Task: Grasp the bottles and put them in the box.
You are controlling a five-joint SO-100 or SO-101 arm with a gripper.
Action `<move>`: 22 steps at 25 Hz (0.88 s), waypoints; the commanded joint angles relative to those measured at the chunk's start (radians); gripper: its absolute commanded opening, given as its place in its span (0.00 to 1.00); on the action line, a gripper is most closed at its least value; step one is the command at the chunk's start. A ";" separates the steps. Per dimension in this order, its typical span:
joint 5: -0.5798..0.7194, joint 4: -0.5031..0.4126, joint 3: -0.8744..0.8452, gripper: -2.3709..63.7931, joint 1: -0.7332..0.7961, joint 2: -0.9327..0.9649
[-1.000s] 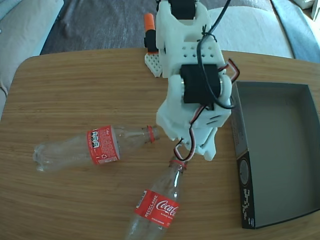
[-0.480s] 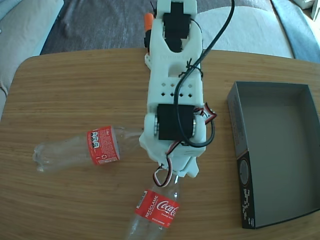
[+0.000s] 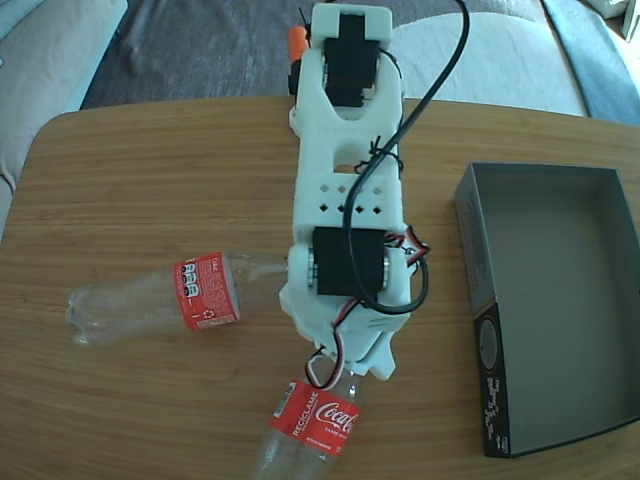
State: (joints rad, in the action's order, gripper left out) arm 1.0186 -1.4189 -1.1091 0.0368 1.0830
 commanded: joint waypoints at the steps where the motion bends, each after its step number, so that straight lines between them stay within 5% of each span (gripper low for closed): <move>1: -0.015 0.002 0.003 0.65 0.026 0.021; 22: -0.025 0.051 -0.115 0.65 0.061 0.023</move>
State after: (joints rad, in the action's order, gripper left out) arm 0.9910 -1.3714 -1.2410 0.1028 1.0815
